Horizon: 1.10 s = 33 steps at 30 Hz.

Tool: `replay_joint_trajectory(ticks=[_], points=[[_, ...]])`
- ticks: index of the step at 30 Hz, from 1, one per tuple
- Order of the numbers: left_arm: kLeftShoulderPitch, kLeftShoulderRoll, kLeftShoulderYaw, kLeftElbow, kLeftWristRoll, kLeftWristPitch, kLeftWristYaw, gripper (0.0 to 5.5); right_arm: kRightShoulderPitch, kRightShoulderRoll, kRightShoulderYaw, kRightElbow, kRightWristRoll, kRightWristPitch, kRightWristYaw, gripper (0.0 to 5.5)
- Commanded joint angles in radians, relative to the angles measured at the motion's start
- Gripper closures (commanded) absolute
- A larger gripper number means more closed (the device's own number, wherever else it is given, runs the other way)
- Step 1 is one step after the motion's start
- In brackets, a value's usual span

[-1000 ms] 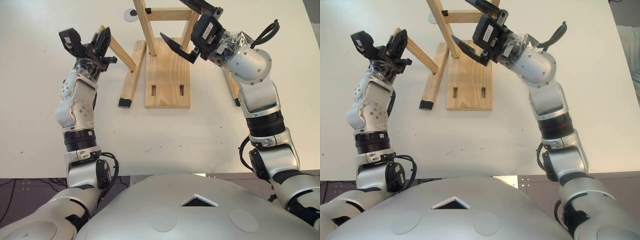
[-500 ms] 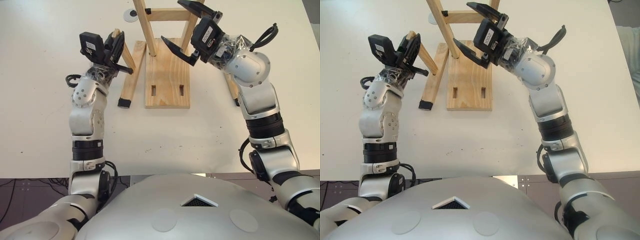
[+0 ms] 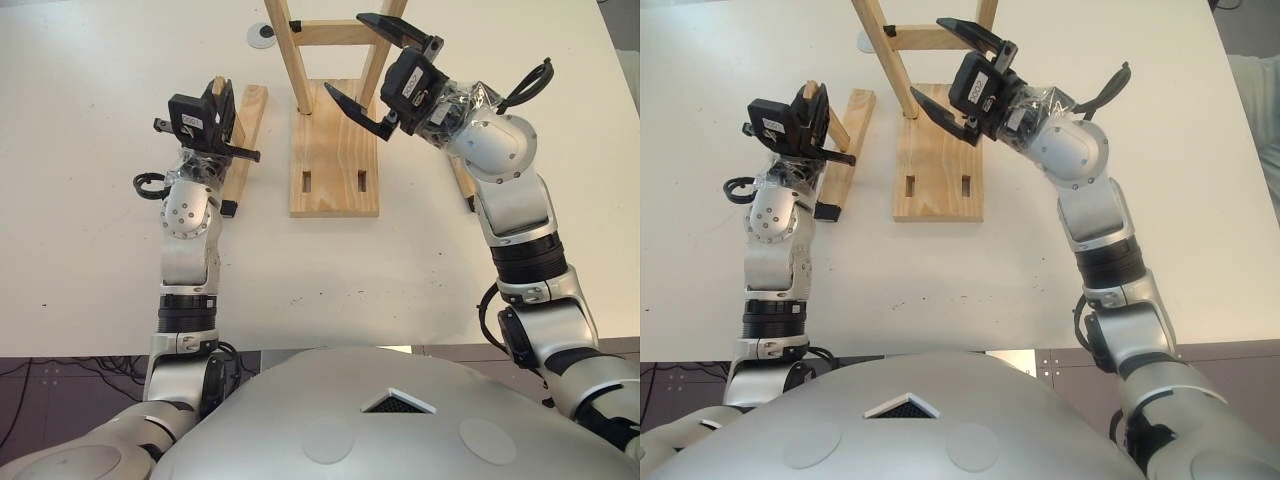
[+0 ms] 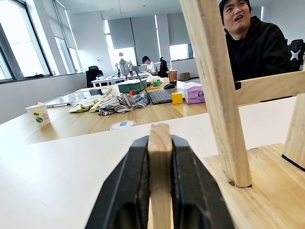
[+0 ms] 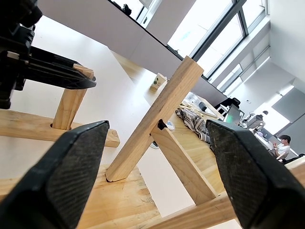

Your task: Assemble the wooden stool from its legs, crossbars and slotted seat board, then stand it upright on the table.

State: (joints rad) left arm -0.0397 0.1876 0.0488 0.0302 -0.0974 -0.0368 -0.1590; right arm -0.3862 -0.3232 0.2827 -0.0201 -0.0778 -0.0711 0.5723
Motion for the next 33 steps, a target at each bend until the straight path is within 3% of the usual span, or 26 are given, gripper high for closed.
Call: replay_joint_trajectory(ticks=[1, 15, 28, 33], points=[[0.087, -0.003, 0.044, 0.13, -0.022, 0.062, 0.001, 5.13, 0.004, 0.005, 0.003, -0.01, -0.007, -0.006, -0.001, 1.74], [0.108, 0.011, 0.064, 0.131, -0.04, 0.059, -0.035, 5.13, -0.004, 0.01, -0.021, 0.012, 0.003, 0.007, -0.025, 1.74], [0.079, 0.039, 0.097, 0.04, -0.062, 0.121, -0.039, 3.16, -0.008, 0.01, -0.02, 0.021, 0.004, 0.001, -0.029, 1.74], [0.057, 0.119, 0.105, -0.098, -0.066, 0.343, -0.058, 3.16, 0.002, 0.007, -0.026, 0.006, 0.001, 0.008, -0.037, 1.74]])
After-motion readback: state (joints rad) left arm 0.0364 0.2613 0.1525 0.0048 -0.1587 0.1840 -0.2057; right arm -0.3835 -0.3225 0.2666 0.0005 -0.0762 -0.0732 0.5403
